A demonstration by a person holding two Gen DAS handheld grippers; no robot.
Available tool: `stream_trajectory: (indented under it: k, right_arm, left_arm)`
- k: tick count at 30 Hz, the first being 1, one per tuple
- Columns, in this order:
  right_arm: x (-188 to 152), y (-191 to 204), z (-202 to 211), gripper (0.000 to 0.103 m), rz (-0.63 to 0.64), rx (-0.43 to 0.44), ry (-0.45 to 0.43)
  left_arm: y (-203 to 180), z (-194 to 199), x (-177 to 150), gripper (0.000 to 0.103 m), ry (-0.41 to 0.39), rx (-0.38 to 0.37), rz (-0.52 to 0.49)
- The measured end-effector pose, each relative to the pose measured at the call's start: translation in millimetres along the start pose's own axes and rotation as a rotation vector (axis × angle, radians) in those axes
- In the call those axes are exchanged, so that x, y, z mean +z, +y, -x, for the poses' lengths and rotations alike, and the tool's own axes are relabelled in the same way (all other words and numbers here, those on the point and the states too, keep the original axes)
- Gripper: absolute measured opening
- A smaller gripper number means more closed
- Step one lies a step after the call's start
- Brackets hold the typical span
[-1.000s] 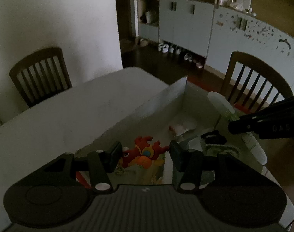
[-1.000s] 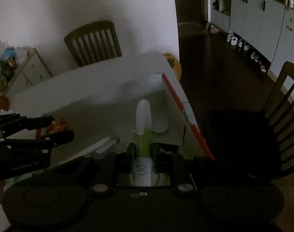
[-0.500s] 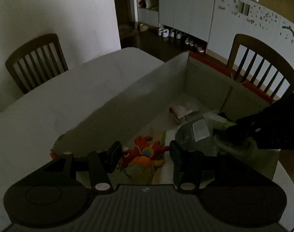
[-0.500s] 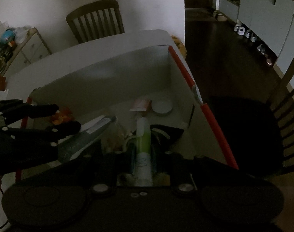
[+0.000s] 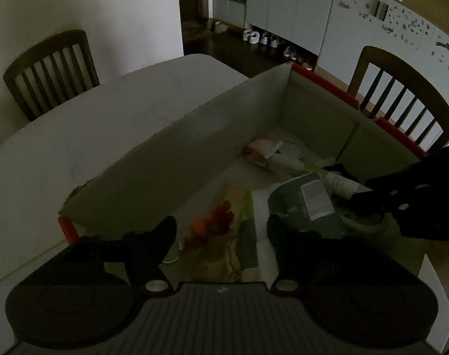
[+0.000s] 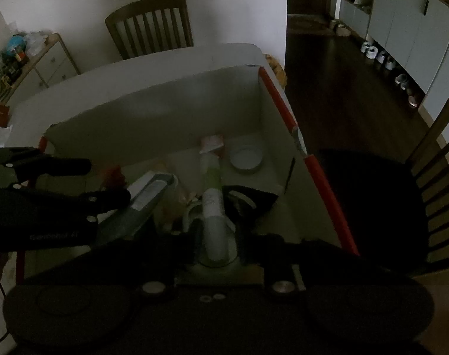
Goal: Organize objects
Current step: 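Open both tools to release the keychain and tube into the box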
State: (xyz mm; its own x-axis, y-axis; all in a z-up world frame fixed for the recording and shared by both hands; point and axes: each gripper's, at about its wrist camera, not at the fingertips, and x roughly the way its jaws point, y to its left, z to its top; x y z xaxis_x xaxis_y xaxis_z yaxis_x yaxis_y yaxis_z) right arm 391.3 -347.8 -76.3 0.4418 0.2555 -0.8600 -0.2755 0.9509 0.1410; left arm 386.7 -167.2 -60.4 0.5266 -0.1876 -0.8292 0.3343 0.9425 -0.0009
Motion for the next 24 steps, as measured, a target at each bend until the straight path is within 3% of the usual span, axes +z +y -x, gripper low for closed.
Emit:
stream_trajectory:
  k: [5, 12, 16, 24]
  right_arm:
    - [-3, -1, 5, 0.032, 0.004, 0.010, -0.013]
    - [-9, 2, 21, 0.035, 0.028, 0.022, -0.032]
    - [-13, 8, 34, 0.042, 0.051, 0.027, -0.056]
    - [-24, 26, 62, 0.044, 0.094, 0.028, -0.101]
  left_arm:
    - [0, 4, -5, 0.068, -0.008, 0.002, 0.003]
    - [-2, 20, -9, 0.069, -0.030, -0.004, 0.014]
    - [-3, 37, -14, 0.069, -0.065, -0.020, 0.021]
    - [-1, 73, -24, 0.069, -0.138, -0.068, 0.058]
